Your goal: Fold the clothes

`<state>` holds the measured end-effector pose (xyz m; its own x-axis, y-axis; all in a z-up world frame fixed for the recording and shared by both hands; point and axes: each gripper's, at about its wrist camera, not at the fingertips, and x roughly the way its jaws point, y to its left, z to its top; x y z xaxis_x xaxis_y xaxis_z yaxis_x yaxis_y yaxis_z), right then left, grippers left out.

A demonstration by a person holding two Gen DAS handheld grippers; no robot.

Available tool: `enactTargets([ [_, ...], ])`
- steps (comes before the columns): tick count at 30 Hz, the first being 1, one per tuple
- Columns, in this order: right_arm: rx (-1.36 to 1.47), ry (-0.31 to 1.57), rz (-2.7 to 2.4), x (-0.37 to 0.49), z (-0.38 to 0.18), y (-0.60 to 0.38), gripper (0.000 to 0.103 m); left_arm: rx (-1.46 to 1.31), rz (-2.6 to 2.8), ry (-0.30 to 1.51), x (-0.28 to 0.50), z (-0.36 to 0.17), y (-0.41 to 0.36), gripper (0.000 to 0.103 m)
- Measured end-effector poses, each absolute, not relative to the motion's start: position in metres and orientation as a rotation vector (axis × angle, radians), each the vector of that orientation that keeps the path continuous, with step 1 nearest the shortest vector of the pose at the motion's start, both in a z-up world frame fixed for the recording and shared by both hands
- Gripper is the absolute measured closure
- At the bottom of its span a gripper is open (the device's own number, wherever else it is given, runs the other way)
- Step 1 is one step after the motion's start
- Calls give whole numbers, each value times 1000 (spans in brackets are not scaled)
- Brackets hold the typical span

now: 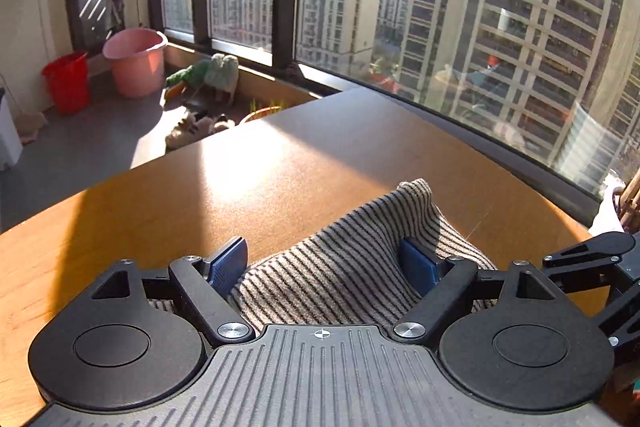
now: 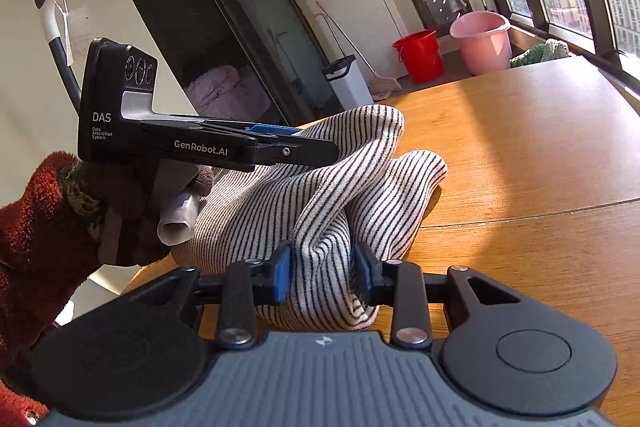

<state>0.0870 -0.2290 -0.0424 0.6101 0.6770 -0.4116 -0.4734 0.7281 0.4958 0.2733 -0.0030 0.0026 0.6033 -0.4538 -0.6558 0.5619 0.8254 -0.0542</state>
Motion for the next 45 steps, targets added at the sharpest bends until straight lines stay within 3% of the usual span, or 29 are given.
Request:
enactTargets([
  [2,397,592,702,83,-34,-238,86,165,-586,706,273,4,-2,13],
  [4,401,553,707,77,-23,-246,103,135,-588,709,274,3,3,12],
  [8,313,591,553,83,-24,-261,103,79,-590,717,280,2,8,10],
  [12,354,609,513,87,-30,-276,96,49,-596,713,281,1,11,9],
  [15,378,577,560,91,-23,-265,68,24,-600,720,286,-2,14,8],
  [16,367,564,572,93,-20,-259,64,16,-601,722,287,-2,15,8],
  [26,643,630,610,170,-43,-230,58,-144,-585,646,267,19,59,9],
  [27,652,636,632,173,-44,-227,59,-146,-583,636,264,22,64,9],
  [30,598,619,670,173,-36,-216,79,-172,-578,620,257,21,84,8],
  [34,520,608,656,164,-24,-216,81,-362,-615,593,246,7,120,5],
  [41,375,593,632,134,-30,-208,59,-408,-642,645,205,-29,131,3],
  [42,390,594,641,132,-31,-207,50,-402,-648,658,203,-33,127,3],
  [45,435,614,630,135,-40,-204,47,-405,-632,718,209,-46,113,16],
])
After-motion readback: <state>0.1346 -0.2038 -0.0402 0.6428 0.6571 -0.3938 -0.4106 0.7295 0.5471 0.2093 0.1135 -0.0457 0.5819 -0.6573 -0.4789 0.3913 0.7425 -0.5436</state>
